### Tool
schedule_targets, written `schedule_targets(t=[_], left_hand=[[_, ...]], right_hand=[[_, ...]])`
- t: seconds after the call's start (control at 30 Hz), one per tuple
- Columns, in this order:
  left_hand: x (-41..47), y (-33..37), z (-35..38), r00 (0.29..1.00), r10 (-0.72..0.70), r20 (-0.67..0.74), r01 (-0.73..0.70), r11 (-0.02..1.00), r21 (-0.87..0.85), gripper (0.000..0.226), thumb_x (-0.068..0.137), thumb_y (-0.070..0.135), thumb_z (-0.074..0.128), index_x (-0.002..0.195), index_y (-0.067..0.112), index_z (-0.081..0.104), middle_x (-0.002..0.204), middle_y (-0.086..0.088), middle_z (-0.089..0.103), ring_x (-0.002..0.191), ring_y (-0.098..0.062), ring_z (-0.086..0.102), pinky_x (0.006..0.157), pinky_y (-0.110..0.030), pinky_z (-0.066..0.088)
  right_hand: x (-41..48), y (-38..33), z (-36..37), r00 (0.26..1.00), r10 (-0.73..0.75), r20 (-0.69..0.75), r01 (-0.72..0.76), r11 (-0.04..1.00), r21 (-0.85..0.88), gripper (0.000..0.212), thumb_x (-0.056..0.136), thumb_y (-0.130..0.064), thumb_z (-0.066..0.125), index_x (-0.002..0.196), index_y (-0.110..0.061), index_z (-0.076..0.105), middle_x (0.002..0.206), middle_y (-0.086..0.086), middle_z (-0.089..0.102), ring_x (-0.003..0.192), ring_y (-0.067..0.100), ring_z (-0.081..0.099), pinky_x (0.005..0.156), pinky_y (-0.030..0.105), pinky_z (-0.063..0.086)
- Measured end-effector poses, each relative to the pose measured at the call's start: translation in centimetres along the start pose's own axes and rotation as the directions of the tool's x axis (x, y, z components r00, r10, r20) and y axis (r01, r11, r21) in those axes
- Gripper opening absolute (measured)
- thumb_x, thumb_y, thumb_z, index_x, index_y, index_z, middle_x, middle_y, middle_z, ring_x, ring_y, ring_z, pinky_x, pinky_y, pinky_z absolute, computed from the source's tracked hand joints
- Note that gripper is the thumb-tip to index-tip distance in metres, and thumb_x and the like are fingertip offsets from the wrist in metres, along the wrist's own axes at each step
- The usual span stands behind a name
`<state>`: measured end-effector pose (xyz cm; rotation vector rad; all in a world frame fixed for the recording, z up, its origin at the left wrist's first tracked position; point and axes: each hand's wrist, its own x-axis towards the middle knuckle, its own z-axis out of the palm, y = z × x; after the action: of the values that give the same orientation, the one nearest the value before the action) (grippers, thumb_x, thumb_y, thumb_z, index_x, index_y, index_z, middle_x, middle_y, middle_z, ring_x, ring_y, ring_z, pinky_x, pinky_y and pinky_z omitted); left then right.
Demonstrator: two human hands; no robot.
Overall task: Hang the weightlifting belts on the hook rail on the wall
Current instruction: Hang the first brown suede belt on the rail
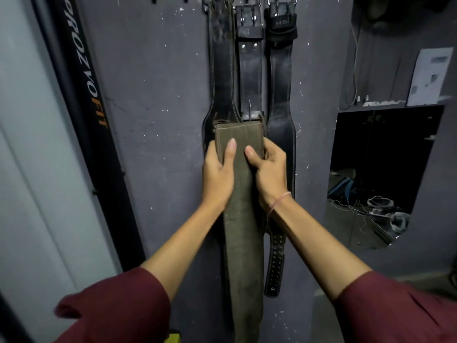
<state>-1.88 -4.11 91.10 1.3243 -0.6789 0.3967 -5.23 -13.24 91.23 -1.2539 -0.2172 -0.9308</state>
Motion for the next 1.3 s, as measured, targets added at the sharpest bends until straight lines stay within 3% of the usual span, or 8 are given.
schedule_targets(t=[0.17, 0.4, 0.53, 0.63, 0.77, 1.0, 1.17, 1.3], left_hand=[[-4.1, -2.6, -0.5, 0.999, -0.005, 0.048, 0.004, 1.000, 0.030, 0.025, 0.102, 0.030, 0.052, 0.127, 0.031, 0.053, 0.123, 0.016, 0.065, 0.117, 0.003, 0.060, 0.102, -0.023, 0.047], [-3.8, -2.2, 0.4, 0.992, -0.036, -0.122, 0.028, 0.998, -0.063, 0.032, 0.103, 0.016, 0.052, 0.131, 0.004, 0.057, 0.125, -0.007, 0.068, 0.117, -0.014, 0.064, 0.103, -0.033, 0.051], [-1.4, -1.9, 0.2, 0.982, -0.035, -0.184, 0.031, 0.999, -0.029, 0.035, 0.102, 0.021, 0.054, 0.126, -0.004, 0.057, 0.123, -0.018, 0.067, 0.117, -0.029, 0.063, 0.104, -0.046, 0.049], [-1.0, -2.0, 0.0, 0.982, -0.035, -0.188, 0.033, 0.999, -0.014, 0.026, 0.102, 0.015, 0.053, 0.118, -0.003, 0.061, 0.110, -0.011, 0.070, 0.103, -0.019, 0.066, 0.098, -0.038, 0.052], [-0.5, -1.8, -0.2, 0.989, -0.025, -0.144, 0.023, 1.000, -0.018, 0.027, 0.103, 0.015, 0.051, 0.119, -0.004, 0.061, 0.111, -0.012, 0.069, 0.103, -0.017, 0.066, 0.096, -0.033, 0.053], [1.2, -0.2, -0.3, 0.993, 0.029, -0.116, -0.031, 0.999, -0.013, 0.027, 0.103, 0.020, 0.052, 0.115, -0.002, 0.061, 0.112, -0.016, 0.070, 0.106, -0.023, 0.066, 0.100, -0.045, 0.052], [2.8, 0.3, -0.4, 0.998, -0.007, -0.064, 0.004, 0.999, -0.041, 0.022, 0.102, 0.023, 0.054, 0.108, 0.004, 0.063, 0.104, -0.010, 0.070, 0.099, -0.020, 0.066, 0.096, -0.047, 0.053], [3.3, 0.4, 0.0, 0.999, -0.039, -0.033, 0.040, 0.999, 0.022, 0.022, 0.100, 0.030, 0.057, 0.092, 0.011, 0.062, 0.086, -0.002, 0.070, 0.082, -0.014, 0.068, 0.081, -0.038, 0.057]], right_hand=[[2.7, 0.0, 0.3, 0.999, 0.050, 0.002, -0.049, 0.998, -0.036, 0.013, 0.095, -0.003, 0.058, 0.095, -0.009, 0.070, 0.092, 0.008, 0.074, 0.086, 0.018, 0.070, 0.077, 0.033, 0.056], [0.4, 0.9, -1.5, 0.985, 0.115, 0.128, -0.100, 0.988, -0.120, 0.024, 0.093, -0.003, 0.062, 0.117, -0.005, 0.062, 0.113, 0.012, 0.071, 0.106, 0.022, 0.069, 0.091, 0.034, 0.058], [-5.4, 4.7, -4.7, 0.960, 0.239, 0.148, -0.231, 0.970, -0.072, 0.026, 0.089, 0.006, 0.063, 0.115, 0.008, 0.062, 0.109, 0.018, 0.072, 0.096, 0.022, 0.070, 0.087, 0.035, 0.058], [-10.1, 7.9, -7.0, 0.923, 0.364, 0.127, -0.358, 0.931, -0.069, 0.024, 0.085, 0.008, 0.067, 0.110, 0.008, 0.066, 0.106, 0.019, 0.075, 0.092, 0.024, 0.072, 0.084, 0.039, 0.060], [-13.2, 9.6, -7.7, 0.882, 0.459, 0.109, -0.446, 0.886, -0.126, 0.021, 0.086, 0.009, 0.066, 0.105, 0.002, 0.070, 0.103, 0.016, 0.076, 0.091, 0.023, 0.073, 0.082, 0.035, 0.059], [-7.0, 5.5, -3.9, 0.965, 0.247, 0.090, -0.248, 0.969, -0.004, 0.023, 0.091, 0.007, 0.061, 0.113, 0.006, 0.064, 0.104, 0.011, 0.074, 0.094, 0.019, 0.070, 0.086, 0.034, 0.059], [-11.4, 8.3, -5.7, 0.928, 0.366, 0.073, -0.358, 0.928, -0.102, 0.022, 0.088, 0.007, 0.065, 0.107, -0.004, 0.069, 0.107, 0.011, 0.076, 0.094, 0.018, 0.072, 0.084, 0.034, 0.057], [-9.2, 6.9, -4.8, 0.948, 0.317, 0.038, -0.316, 0.948, -0.043, 0.025, 0.089, 0.007, 0.064, 0.113, 0.001, 0.065, 0.110, 0.014, 0.074, 0.096, 0.019, 0.072, 0.087, 0.034, 0.059]])
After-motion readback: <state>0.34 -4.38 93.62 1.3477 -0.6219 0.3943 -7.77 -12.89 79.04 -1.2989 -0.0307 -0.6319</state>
